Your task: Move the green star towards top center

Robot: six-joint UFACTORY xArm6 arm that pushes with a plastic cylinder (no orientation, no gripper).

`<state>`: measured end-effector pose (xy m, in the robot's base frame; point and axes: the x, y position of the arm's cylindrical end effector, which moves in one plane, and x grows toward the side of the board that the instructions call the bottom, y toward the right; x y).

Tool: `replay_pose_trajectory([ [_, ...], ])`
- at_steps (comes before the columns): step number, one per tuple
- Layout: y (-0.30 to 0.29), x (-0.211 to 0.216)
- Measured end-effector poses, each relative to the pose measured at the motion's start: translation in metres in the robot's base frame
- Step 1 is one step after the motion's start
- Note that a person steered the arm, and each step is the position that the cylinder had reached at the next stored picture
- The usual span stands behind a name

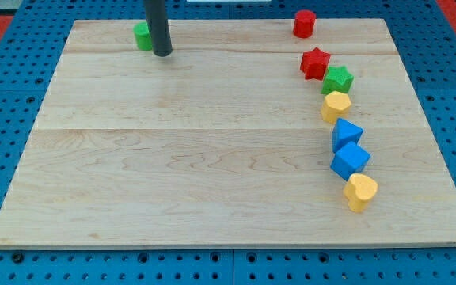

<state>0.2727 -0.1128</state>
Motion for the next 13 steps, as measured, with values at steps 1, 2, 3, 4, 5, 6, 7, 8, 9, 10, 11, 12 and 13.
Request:
replay_pose_trajectory([
  [1, 0.001, 0.0],
  [2, 0.052, 0.0],
  [3, 0.094, 0.0],
  [4, 0.111, 0.0],
  [5, 0.112, 0.0],
  [6, 0.116, -0.002],
  [7, 0.176, -0.009],
  [8, 0.264, -0.024],
  [9, 0.336, -0.017],
  [10, 0.361, 0.012],
  [11, 0.372, 0.052],
  [12, 0.346, 0.073],
  [13, 0.309, 0.074],
])
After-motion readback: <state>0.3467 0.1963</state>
